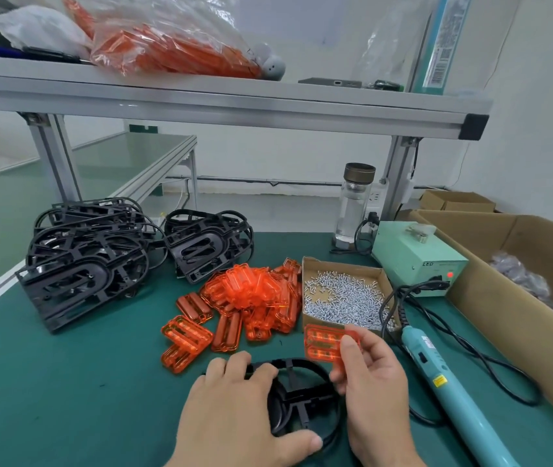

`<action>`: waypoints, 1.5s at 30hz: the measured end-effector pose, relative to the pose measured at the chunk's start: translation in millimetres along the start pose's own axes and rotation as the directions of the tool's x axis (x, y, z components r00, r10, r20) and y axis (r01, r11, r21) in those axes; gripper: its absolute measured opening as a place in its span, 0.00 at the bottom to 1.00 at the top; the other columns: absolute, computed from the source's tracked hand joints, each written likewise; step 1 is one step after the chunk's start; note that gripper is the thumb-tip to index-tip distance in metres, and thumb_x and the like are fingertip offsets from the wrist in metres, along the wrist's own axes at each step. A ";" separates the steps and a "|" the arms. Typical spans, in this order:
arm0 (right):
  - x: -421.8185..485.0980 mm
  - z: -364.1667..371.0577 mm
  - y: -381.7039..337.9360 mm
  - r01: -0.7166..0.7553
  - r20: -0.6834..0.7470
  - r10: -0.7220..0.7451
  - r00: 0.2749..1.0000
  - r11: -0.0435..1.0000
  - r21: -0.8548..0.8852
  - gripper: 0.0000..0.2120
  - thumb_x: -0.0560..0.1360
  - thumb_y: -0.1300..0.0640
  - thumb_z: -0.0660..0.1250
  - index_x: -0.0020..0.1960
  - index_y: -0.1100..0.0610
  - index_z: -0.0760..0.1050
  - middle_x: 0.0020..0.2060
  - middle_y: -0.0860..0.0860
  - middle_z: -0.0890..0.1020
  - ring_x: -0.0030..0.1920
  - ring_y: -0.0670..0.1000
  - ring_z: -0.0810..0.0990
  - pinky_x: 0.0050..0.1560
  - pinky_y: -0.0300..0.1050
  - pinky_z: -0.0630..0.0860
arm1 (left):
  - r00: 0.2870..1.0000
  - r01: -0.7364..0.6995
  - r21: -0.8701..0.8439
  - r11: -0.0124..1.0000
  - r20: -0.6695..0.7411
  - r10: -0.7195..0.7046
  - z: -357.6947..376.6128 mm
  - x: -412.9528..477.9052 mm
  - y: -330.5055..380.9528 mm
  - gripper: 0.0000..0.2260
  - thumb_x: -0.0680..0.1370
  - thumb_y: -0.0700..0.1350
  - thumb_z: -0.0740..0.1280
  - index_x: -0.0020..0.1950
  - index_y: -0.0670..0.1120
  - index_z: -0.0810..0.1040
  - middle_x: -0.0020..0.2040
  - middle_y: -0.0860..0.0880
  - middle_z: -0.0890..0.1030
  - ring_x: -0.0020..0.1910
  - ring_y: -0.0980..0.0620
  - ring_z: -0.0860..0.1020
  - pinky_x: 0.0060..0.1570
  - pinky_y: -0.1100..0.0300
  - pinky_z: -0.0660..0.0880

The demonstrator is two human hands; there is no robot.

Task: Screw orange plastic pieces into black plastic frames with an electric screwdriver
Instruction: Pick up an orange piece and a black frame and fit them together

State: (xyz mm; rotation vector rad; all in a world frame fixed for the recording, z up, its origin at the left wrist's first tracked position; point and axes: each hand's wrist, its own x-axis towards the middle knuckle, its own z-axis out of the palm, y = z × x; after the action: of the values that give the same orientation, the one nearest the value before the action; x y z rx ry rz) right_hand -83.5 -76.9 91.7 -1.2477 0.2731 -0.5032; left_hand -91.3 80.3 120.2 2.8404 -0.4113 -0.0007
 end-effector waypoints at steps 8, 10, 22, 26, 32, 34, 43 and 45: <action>-6.3 2.9 -5.4 0.067 0.064 -0.073 0.995 0.993 0.098 0.10 0.72 0.66 0.68 0.51 0.56 0.80 0.29 0.49 0.79 0.23 0.44 0.71 0.23 0.34 0.70 | 0.982 -0.135 -0.630 0.765 -0.188 0.018 -30.8 -0.2 -6.8 0.13 0.73 0.60 0.64 0.56 0.73 0.70 0.57 0.68 0.75 0.57 0.70 0.72 0.55 0.73 0.69; -10.2 4.3 -7.2 0.096 0.106 -0.106 0.989 0.990 0.099 0.12 0.67 0.61 0.70 0.51 0.55 0.82 0.29 0.50 0.79 0.22 0.45 0.71 0.23 0.35 0.70 | 0.982 -0.167 -0.742 0.650 -0.181 0.045 -31.6 0.8 2.1 0.18 0.75 0.48 0.67 0.50 0.74 0.75 0.47 0.62 0.82 0.44 0.62 0.79 0.43 0.72 0.74; -10.6 -2.9 -6.3 0.185 0.121 -0.190 0.974 0.981 0.052 0.17 0.72 0.50 0.61 0.52 0.59 0.79 0.34 0.48 0.82 0.26 0.44 0.71 0.28 0.32 0.69 | 0.989 0.070 -0.997 0.042 0.064 -0.135 -31.4 0.3 -11.8 0.13 0.74 0.34 0.67 0.45 0.52 0.85 0.33 0.49 0.80 0.30 0.56 0.75 0.29 0.66 0.74; -13.3 -2.5 -6.8 0.211 0.154 -0.224 0.962 0.973 0.096 0.13 0.75 0.49 0.63 0.51 0.55 0.82 0.34 0.50 0.82 0.26 0.44 0.72 0.29 0.33 0.70 | 0.990 0.057 -0.998 0.039 0.051 -0.129 -33.1 0.1 -13.8 0.14 0.74 0.33 0.67 0.45 0.52 0.85 0.32 0.49 0.79 0.29 0.56 0.74 0.29 0.66 0.73; -21.5 -1.7 -5.9 0.285 0.299 -0.292 0.908 0.956 0.070 0.18 0.74 0.54 0.62 0.59 0.39 0.80 0.36 0.51 0.82 0.28 0.46 0.74 0.32 0.37 0.73 | 0.993 0.038 -0.987 0.156 0.019 -0.119 -27.8 0.7 -10.7 0.15 0.75 0.36 0.68 0.46 0.56 0.85 0.32 0.50 0.79 0.30 0.57 0.74 0.32 0.66 0.74; -23.5 -1.5 -7.1 0.299 0.335 -0.299 0.894 0.953 0.054 0.17 0.73 0.54 0.65 0.59 0.39 0.81 0.37 0.50 0.83 0.28 0.45 0.75 0.32 0.36 0.75 | 0.994 0.042 -0.985 0.165 0.024 -0.107 -27.6 -0.3 -9.0 0.15 0.75 0.36 0.67 0.46 0.57 0.85 0.32 0.49 0.78 0.31 0.56 0.74 0.32 0.65 0.73; -24.0 0.8 -10.6 0.229 0.240 -0.239 0.941 0.971 0.066 0.16 0.68 0.60 0.69 0.55 0.55 0.80 0.32 0.53 0.83 0.26 0.47 0.79 0.28 0.36 0.75 | 0.993 0.100 -0.983 -0.155 0.109 -0.048 -21.3 -7.1 4.5 0.18 0.63 0.37 0.77 0.52 0.44 0.82 0.40 0.46 0.83 0.35 0.54 0.79 0.33 0.64 0.76; -24.5 1.3 -11.1 0.200 0.237 -0.212 0.948 0.977 0.074 0.15 0.66 0.60 0.69 0.54 0.55 0.80 0.31 0.54 0.83 0.25 0.46 0.78 0.26 0.36 0.74 | 0.992 0.114 -0.982 -0.147 0.120 -0.030 -17.8 -9.9 11.9 0.16 0.65 0.37 0.74 0.51 0.42 0.82 0.39 0.44 0.83 0.34 0.54 0.80 0.33 0.65 0.77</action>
State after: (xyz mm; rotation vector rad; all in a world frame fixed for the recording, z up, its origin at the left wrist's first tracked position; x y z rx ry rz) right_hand -106.3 -66.0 100.8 -1.2824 -0.0792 -0.5258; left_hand -103.4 76.8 140.1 1.1587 -0.0895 -0.3023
